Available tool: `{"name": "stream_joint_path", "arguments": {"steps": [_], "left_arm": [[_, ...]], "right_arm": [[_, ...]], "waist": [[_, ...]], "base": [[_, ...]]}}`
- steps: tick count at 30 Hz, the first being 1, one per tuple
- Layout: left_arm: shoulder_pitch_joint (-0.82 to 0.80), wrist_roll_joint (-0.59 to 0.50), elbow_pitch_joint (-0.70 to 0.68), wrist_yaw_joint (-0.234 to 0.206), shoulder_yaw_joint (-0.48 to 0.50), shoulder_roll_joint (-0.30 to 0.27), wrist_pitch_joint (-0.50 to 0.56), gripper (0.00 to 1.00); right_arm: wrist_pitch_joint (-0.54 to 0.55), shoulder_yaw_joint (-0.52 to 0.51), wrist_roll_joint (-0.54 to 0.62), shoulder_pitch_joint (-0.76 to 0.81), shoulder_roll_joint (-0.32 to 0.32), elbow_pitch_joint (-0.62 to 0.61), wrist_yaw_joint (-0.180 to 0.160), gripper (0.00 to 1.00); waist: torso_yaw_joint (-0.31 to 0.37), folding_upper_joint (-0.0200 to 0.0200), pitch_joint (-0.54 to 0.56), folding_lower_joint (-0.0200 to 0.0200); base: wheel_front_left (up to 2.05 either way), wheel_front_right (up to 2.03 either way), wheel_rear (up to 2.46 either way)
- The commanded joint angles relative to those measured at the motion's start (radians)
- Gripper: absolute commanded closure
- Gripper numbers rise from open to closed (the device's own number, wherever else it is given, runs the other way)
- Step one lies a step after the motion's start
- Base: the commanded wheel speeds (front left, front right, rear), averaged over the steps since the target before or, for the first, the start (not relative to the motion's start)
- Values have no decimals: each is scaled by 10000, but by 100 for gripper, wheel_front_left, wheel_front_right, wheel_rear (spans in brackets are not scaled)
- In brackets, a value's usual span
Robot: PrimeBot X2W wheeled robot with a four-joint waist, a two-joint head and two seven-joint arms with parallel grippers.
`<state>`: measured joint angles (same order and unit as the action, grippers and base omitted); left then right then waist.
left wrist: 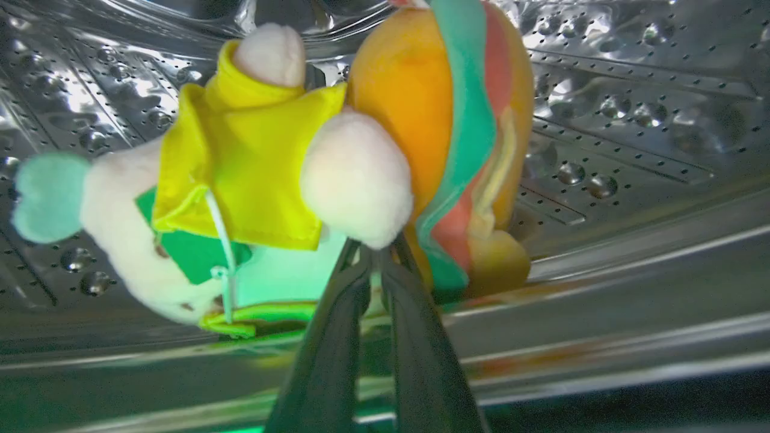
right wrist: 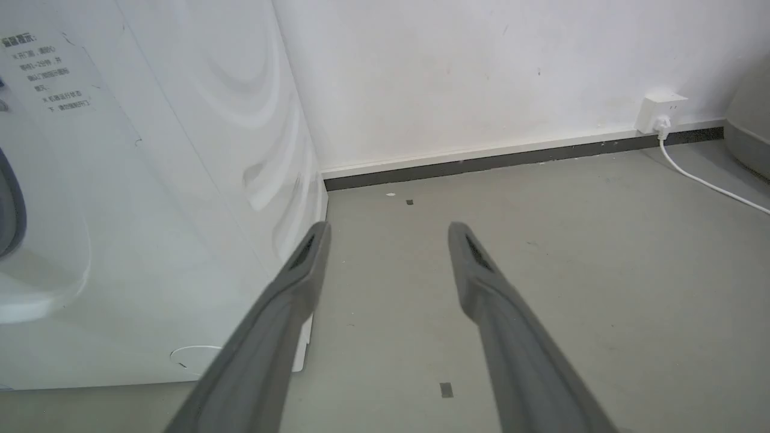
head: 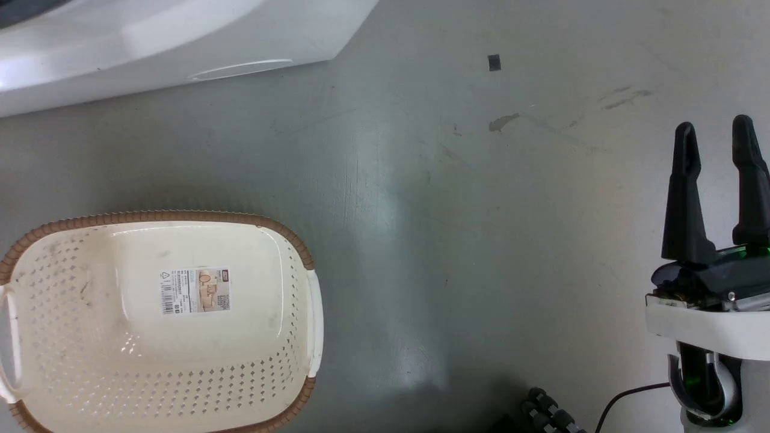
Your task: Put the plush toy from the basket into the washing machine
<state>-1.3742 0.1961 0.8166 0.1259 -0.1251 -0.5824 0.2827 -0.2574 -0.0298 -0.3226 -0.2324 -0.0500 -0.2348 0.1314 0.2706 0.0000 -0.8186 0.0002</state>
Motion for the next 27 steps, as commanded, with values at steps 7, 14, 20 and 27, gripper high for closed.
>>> {"name": "stream_joint_path", "arguments": {"steps": [7, 14, 20, 27], "left_arm": [[307, 52, 409, 34, -470, 171, -1224, 0], [1422, 129, 667, -149, -744, 774, -3079, 0], [2915, 191, 696, -525, -928, 1549, -4719, 0], [4883, 350, -442, -911, -1026, 2271, -5365, 0]], "right_arm": [[-44, -216, 21, -163, -2, 90, -7, 0], [-44, -603, 358, 93, -2, 467, -7, 0], [-44, -537, 868, 554, -2, 857, -7, 0], [-44, -497, 1301, 949, -2, 930, -7, 0]], "waist": [[-309, 0, 663, -2], [-929, 0, 2194, -2], [-1517, 0, 3620, -2], [-2135, 0, 4896, -2]], "base": [[0, 0, 0], [0, 0, 0], [0, 0, 0], [0, 0, 0]]}}
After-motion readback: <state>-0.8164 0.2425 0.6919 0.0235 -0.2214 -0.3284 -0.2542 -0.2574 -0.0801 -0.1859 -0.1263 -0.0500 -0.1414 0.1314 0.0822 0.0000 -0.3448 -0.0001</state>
